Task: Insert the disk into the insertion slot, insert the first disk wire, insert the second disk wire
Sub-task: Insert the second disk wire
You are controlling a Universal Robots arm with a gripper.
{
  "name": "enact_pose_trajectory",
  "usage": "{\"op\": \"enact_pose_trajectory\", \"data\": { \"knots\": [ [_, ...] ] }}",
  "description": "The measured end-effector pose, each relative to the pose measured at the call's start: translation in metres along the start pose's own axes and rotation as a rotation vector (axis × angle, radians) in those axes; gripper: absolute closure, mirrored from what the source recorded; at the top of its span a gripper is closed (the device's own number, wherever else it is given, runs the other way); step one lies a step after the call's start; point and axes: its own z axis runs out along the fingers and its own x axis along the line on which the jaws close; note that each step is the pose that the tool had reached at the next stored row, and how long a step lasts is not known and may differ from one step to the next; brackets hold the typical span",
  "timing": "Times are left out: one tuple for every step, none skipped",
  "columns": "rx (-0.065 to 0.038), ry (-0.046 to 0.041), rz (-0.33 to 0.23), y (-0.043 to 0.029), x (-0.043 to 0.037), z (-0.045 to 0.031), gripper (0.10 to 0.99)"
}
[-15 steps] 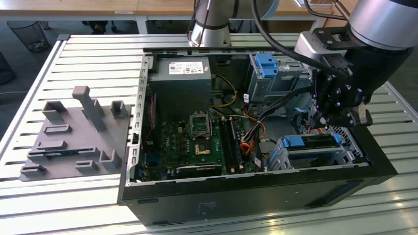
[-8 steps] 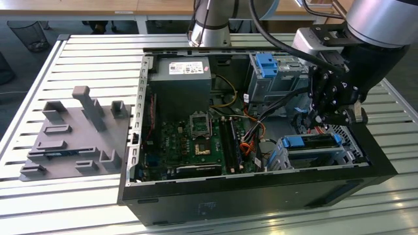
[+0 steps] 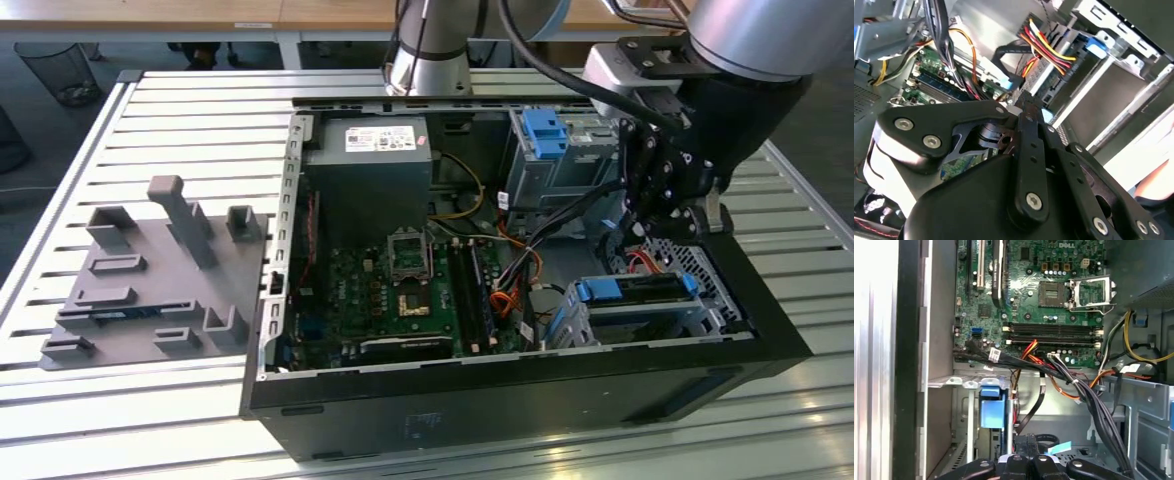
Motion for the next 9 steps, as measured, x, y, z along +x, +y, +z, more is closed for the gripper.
{"op": "enact_pose_trajectory", "data": {
  "knots": [
    [0.0, -0.0001, 0.0, 0.0001, -0.0017, 0.0001, 0.98],
    [0.0, -0.0001, 0.0, 0.0, -0.0035, 0.0001, 0.98],
    [0.0, -0.0001, 0.0, 0.0, -0.0052, 0.0001, 0.98],
    [0.0, -0.0001, 0.0, 0.0, -0.0067, 0.0001, 0.98],
    [0.0, 0.0, 0.0, 0.0, -0.0081, 0.0001, 0.98],
    [0.0, 0.0, 0.0, 0.0, -0.0096, 0.0001, 0.973],
    [0.0, -0.0001, 0.0, 0.0001, -0.0107, 0.0001, 0.973],
    [0.0, -0.0001, 0.0, 0.0001, -0.0116, 0.0002, 0.914],
    [0.0, -0.0001, 0.0, 0.0002, -0.0124, 0.0002, 0.914]
  ]
}}
